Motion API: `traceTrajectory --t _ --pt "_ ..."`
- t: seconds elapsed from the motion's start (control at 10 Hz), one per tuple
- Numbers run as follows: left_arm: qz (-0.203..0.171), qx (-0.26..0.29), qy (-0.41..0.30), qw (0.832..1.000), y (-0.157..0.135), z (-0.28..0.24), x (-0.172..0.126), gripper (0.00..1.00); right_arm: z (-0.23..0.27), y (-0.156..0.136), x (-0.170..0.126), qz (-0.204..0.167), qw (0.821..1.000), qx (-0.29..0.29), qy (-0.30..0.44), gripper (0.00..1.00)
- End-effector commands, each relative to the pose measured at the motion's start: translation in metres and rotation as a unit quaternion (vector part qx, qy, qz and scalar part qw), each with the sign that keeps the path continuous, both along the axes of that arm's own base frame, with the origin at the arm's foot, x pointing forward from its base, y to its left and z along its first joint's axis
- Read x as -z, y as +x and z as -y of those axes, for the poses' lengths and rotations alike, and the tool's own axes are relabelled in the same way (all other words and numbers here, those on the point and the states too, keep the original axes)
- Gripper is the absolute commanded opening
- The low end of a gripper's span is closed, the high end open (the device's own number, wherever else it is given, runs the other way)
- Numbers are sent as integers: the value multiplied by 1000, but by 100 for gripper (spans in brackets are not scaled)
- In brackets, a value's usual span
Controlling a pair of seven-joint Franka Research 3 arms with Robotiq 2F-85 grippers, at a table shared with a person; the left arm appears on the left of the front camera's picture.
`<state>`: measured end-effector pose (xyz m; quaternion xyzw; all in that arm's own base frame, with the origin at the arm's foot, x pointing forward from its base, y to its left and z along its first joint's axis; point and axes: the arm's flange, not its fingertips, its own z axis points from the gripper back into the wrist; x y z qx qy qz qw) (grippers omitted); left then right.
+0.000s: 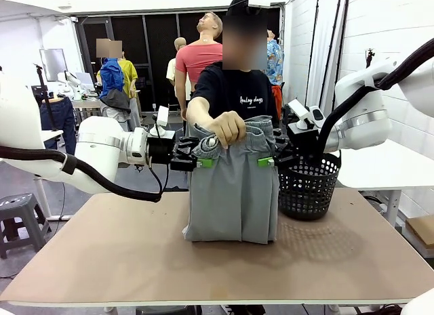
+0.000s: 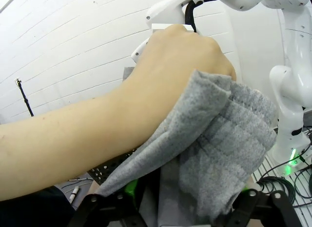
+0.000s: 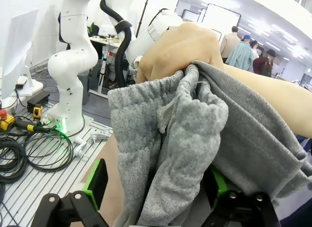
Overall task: Fold the training pants.
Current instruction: Release the ends of the Training pants and then grab the overlapped ends.
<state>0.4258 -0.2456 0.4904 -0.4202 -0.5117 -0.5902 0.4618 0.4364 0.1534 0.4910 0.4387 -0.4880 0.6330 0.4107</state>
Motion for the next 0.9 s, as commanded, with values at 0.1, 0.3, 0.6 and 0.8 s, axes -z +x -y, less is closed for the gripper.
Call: traceTrajectory --t 0.1,0.3,0.6,0.8 --pt "-4 -8 -11 1000 -3 -1 -2 100 -1 6 -3 -13 1000 6 0 100" --pt "-3 -14 -8 1000 -4 -3 -1 100 0 6 -2 -6 1000 10 -10 100" --pt "-12 -30 -2 999 -6 -10 3 100 11 2 4 -16 999 34 -12 100" --pt "-14 -45 1 999 -9 -19 5 100 19 0 8 -18 998 61 -15 100"
